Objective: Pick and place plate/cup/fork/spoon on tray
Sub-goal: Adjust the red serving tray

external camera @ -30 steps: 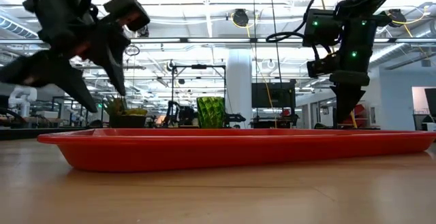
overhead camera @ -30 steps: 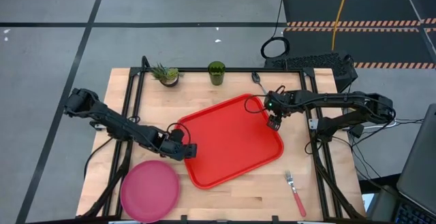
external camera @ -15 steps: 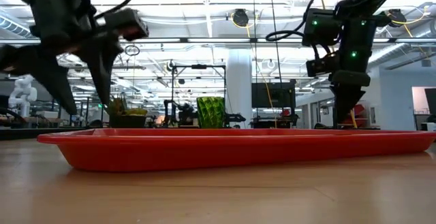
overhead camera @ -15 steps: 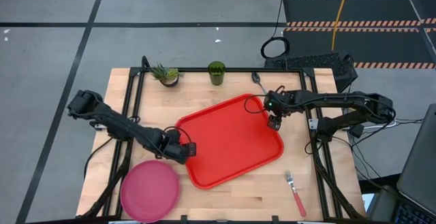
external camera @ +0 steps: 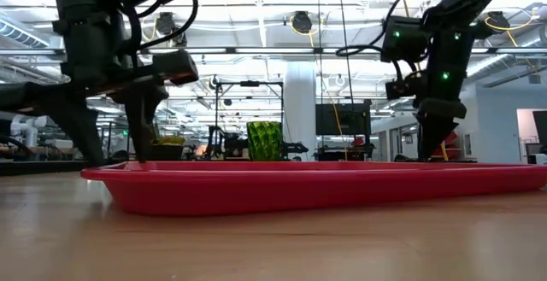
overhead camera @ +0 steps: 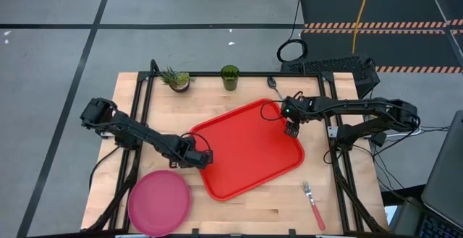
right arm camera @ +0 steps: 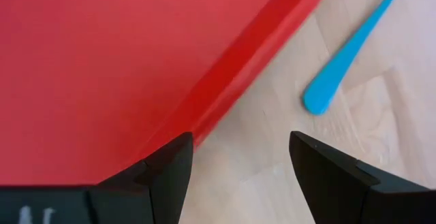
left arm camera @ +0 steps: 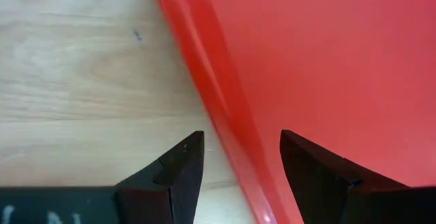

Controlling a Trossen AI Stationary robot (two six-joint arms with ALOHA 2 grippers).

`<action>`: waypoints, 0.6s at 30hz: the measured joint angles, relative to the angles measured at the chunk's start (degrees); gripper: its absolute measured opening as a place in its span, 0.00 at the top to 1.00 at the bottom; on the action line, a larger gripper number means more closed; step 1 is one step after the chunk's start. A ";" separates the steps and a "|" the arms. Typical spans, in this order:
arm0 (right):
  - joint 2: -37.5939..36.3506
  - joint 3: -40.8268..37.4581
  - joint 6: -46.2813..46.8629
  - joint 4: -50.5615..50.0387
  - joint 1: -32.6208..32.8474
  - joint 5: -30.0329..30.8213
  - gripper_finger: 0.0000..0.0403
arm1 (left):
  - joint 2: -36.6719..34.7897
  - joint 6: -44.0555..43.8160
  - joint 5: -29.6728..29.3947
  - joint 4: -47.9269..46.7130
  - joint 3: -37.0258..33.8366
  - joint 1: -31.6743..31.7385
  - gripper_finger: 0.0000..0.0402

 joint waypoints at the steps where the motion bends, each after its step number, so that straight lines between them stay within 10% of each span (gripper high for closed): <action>1: 0.00 -0.53 0.14 0.25 -0.40 0.00 0.41 | 0.08 0.01 0.02 -0.06 -0.04 -0.03 0.51; 18: 0.00 -0.78 5.10 3.61 -1.47 -0.57 0.41 | 0.10 3.45 -1.81 -0.81 -0.06 0.22 0.51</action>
